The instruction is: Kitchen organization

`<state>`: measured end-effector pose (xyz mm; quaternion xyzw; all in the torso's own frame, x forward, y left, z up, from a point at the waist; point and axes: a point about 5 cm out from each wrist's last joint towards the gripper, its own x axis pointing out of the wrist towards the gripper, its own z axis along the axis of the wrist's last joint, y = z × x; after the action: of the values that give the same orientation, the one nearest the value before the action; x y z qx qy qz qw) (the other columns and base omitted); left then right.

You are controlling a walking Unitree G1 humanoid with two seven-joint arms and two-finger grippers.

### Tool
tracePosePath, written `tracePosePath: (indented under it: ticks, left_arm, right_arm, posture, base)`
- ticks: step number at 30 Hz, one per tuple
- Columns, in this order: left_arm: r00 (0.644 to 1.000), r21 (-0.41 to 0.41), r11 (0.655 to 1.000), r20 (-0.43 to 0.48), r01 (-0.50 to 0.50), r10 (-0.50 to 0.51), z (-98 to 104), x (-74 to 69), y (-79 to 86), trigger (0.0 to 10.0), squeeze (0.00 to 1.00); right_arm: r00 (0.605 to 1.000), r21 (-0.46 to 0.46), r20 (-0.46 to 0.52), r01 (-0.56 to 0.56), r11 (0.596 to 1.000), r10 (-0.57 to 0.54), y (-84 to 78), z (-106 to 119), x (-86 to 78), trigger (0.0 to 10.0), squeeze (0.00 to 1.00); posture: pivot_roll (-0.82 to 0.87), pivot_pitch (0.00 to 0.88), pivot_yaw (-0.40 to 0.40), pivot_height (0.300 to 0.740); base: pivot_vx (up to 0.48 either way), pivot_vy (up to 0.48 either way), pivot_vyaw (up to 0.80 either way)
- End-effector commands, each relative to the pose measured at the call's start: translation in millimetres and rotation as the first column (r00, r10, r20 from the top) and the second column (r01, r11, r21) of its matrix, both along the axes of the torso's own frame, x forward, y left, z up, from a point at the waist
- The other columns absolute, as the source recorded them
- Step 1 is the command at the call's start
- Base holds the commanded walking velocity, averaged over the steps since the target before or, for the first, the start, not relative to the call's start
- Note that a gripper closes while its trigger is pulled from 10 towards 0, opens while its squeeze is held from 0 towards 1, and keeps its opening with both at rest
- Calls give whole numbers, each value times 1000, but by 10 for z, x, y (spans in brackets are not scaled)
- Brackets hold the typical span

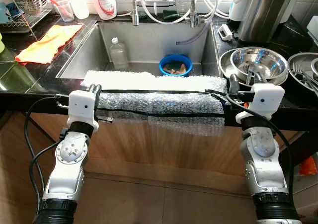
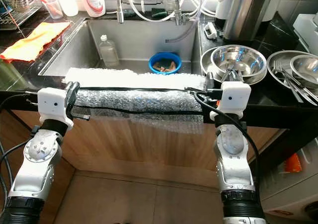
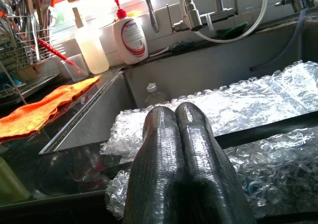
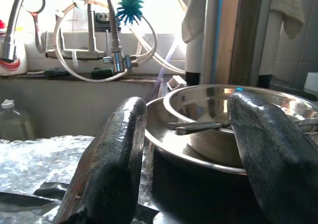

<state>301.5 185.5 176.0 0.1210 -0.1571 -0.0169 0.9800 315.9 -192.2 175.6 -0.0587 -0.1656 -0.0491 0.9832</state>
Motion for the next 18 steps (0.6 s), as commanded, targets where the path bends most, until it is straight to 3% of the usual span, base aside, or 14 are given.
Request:
tracePosePath:
  ticks: [1,6,7,8,9,10,18]
  left_arm:
    - [1000,13,1000,6,-11,11,6,12,12,10000,0]
    - [1000,13,1000,4,-10,10,-1,12,11,10000,0]
    - [1000,12,1000,3,-10,10,-2,14,10,10000,0]
    - [1000,12,1000,2,-10,9,-2,15,10,10000,0]
    - [1000,12,1000,2,-9,9,-3,15,9,10000,0]
    - [1000,13,1000,1,-9,9,-4,16,9,10000,0]
    - [1000,12,1000,1,-8,8,-5,15,9,10000,0]
  right_arm:
    - [1000,-54,1,6,999,-6,24,21,27,0,0]
    - [1000,-77,-9,18,997,-19,25,13,36,0,0]
    - [1000,-98,-10,20,995,-21,22,15,43,1608,0]
    - [1000,-109,-9,20,994,-21,21,17,46,1608,0]
    - [1000,-113,-11,19,993,-21,21,16,48,4824,0]
    - [1000,-112,-15,20,994,-22,19,13,50,10000,0]
    - [999,-117,-28,41,992,-45,2,-7,56,10000,0]
  posture:
    - [-7,101,38,740]
    - [-7,101,38,740]
    - [-6,99,38,740]
    - [-6,99,38,740]
    - [-6,99,38,740]
    - [-6,99,38,740]
    - [-6,100,39,740]
  base:
    - [0,0,0]
    - [0,0,0]
    - [0,0,0]
    - [0,0,0]
    - [0,0,0]
    - [0,0,0]
    - [0,0,0]
